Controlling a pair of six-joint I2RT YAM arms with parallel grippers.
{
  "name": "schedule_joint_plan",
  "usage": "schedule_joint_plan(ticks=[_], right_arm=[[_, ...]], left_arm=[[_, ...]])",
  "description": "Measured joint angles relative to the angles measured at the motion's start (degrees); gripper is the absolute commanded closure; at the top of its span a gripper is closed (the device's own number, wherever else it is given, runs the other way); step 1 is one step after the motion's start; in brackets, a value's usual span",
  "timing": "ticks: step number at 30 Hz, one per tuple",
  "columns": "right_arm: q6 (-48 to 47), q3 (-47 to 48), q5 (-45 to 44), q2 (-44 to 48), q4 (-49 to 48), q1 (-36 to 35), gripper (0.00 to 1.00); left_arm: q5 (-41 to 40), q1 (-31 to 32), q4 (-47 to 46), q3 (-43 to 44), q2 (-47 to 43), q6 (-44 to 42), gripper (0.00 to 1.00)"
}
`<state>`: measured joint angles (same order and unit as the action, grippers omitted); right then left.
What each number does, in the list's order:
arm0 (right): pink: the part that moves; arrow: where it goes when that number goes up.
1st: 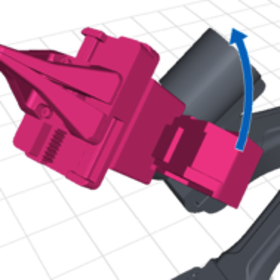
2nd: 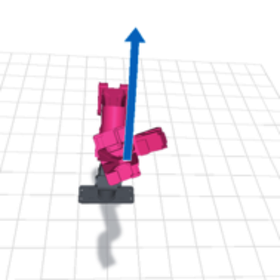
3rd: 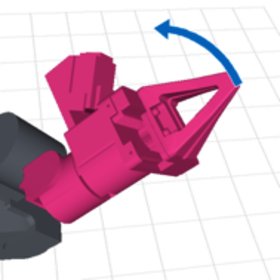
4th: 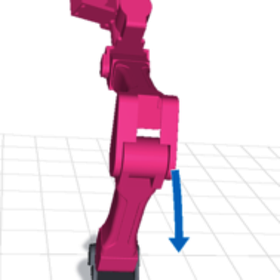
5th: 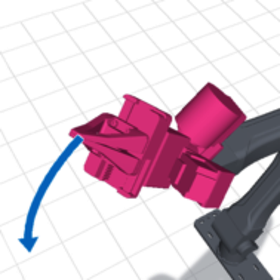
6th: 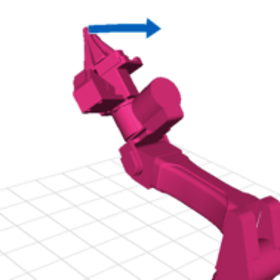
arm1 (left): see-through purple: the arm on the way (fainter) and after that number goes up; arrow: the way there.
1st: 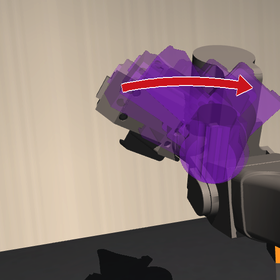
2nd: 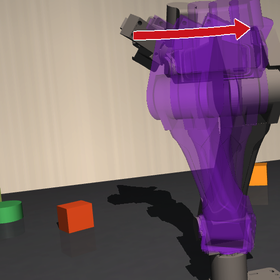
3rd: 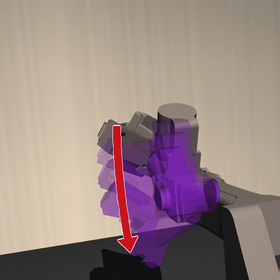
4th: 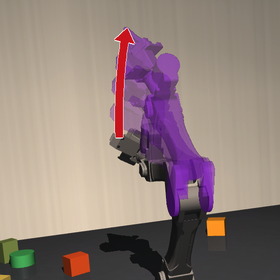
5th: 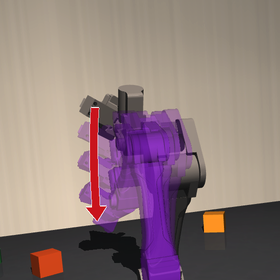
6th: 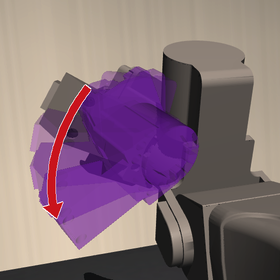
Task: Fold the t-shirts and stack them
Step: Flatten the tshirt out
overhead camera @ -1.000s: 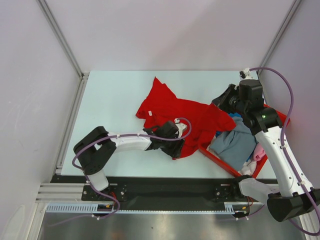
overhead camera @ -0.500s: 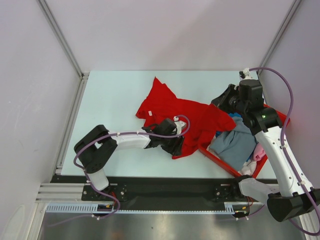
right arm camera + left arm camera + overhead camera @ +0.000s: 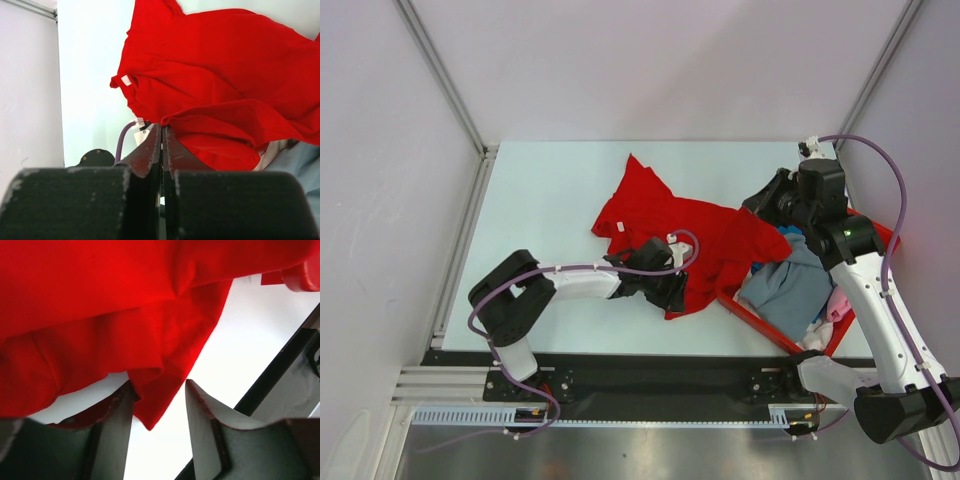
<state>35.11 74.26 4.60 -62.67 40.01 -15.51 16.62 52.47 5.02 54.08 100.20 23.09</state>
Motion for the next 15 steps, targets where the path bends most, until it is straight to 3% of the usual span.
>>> schedule_joint_plan(ticks=[11, 15], right_arm=[[0.0, 0.0, 0.0, 0.0, 0.0, 0.0, 1.00], [0.0, 0.0, 0.0, 0.0, 0.0, 0.0, 1.00]], left_arm=[[-1.3, -2.1, -1.1, -0.2, 1.3, 2.6, 0.60], [-1.4, -2.3, -1.7, 0.4, 2.2, 3.6, 0.68]])
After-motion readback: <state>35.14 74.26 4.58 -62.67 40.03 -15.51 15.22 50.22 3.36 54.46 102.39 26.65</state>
